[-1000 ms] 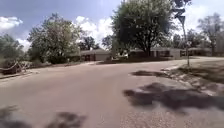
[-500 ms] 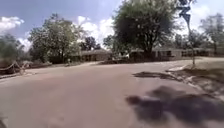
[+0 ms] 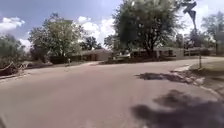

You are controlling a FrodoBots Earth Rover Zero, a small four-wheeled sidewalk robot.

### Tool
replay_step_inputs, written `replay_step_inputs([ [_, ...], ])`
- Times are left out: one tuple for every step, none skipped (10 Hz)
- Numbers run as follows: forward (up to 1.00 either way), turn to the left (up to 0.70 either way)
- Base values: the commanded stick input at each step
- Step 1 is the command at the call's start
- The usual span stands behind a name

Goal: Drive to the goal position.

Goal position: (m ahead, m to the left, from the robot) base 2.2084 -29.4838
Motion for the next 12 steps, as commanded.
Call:
replay_step_inputs([
  [0.7,0.0],
  [0.7,0.0],
  [0.7,0.0],
  [0.7,0.0],
  [0.7,0.0],
  [0.7,0.0],
  [0.7,0.0],
  [0.7,0.0],
  [0.7,0.0],
  [0.7,0.0],
  [0.7,0.0],
  [0.7,0.0],
])
